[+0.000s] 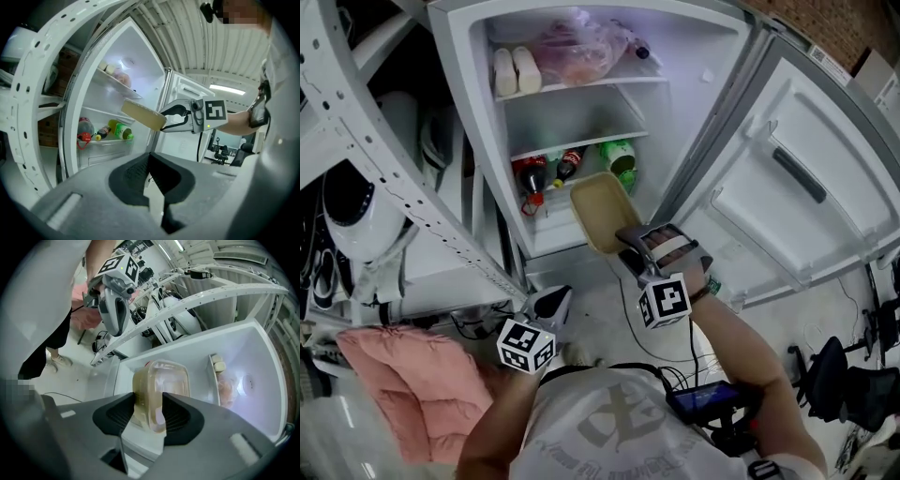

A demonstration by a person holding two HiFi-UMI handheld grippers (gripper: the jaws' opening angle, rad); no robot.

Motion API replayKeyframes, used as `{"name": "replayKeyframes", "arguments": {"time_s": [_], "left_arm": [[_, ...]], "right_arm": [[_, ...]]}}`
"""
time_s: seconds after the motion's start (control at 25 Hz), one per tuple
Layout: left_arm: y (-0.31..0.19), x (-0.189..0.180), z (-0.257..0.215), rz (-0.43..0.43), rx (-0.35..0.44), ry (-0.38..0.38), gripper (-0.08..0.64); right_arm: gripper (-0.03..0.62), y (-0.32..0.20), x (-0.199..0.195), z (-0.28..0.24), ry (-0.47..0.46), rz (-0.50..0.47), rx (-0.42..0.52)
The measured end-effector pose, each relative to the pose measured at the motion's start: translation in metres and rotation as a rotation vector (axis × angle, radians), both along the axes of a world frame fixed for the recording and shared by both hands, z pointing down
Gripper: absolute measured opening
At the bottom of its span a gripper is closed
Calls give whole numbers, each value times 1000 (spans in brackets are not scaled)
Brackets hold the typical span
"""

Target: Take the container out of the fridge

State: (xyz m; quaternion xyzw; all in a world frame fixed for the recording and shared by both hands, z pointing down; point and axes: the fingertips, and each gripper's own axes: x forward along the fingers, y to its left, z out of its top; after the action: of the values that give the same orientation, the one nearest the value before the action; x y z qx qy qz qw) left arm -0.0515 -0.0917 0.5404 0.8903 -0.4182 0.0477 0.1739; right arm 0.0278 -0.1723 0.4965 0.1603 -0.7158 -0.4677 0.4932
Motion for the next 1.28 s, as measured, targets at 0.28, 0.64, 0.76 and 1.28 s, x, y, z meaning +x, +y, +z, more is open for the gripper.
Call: {"name": "replayKeyframes", "arguments": {"time_s": [0.28, 0.64, 0.76, 1.28], "left_arm": [[30, -8, 1, -146, -19, -12, 0], [85, -37, 20, -358, -59, -11, 0], [102, -48, 21, -425, -62, -8, 0], [169, -106, 19, -673, -51, -10, 0]], "right_arm": [[198, 35, -21, 6, -2, -162, -29], [198, 90, -62, 20, -3, -390, -47], [198, 109, -78, 19, 3, -464, -51], [198, 183, -151, 18, 1, -767, -36]]}}
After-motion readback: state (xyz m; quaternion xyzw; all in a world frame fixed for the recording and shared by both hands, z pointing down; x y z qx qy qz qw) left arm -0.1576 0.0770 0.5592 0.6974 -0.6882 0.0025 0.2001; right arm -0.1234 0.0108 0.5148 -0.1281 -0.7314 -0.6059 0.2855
